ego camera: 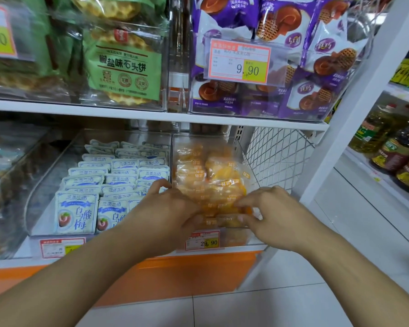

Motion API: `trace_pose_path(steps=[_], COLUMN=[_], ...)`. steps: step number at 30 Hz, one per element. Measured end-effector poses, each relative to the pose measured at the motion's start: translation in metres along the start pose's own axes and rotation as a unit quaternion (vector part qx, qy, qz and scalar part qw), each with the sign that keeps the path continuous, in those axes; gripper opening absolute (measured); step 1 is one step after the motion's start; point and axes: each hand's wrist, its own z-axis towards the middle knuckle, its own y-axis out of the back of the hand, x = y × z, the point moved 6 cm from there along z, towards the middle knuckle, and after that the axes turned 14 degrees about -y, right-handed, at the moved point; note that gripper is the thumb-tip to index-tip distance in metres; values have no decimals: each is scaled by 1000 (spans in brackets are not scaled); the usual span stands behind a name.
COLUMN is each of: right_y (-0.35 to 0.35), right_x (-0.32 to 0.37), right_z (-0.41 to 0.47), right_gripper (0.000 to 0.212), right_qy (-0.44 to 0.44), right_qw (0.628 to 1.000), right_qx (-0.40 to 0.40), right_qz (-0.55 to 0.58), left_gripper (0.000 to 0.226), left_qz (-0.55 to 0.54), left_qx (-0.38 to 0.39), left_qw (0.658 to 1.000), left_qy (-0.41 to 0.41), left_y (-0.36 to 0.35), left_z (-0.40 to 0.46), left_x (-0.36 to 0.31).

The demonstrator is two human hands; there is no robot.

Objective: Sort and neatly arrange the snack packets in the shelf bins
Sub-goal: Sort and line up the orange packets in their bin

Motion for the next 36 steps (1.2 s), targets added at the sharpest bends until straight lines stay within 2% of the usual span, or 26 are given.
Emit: trace_pose_path(steps=[2,3,6,8,11,12,15,18,22,25,29,31,36], right_y=[9,12,7,-4,-17,-21,-27,-25,-21,-14,-4,-1,2], right_x=[-1,-1,7,13,18,18,16,13,7,6,2,-3,-8], right_z=[3,5,17,29,48,53,63,66,61,54,42,38,36], right_gripper=[31,37,62,69,81,85,89,86,74,49,13,9,26], right_qy=[-3,-1,-5,-4,-7,-11,-25,-44,-48,-30,-13,-19,-51], right_qw=[998,997,998,999,999,999,995,994,995,995,995,993,986], right_qx=[-40,-52,-11,20,32,35,73,96,83,72,70,65,33], right_qz=[50,63,57,30,-15,-33,-69,-26,37,61,73,95,156], left_gripper=[29,32,59,64,93,96,81,87,84,77,57,51,58], left_qz=[-19,-28,-53,-21,65,83,134,88,-42,-79,-69,-68,-93], left_qx=[-65,-75,7,71,146,164,208,214,118,105,98,91,55], left_qw=[998,997,996,996,987,983,969,973,992,991,993,993,994], left_qy=[4,12,68,58,27,19,-20,-17,27,22,-17,-26,-31], left_y=[14,19,16,8,-4,-9,-14,-16,-9,-7,-4,-1,-7], left_z=[6,11,29,42,52,55,62,60,48,39,20,10,-5], left_x=[2,4,19,24,33,37,36,37,40,32,19,16,16])
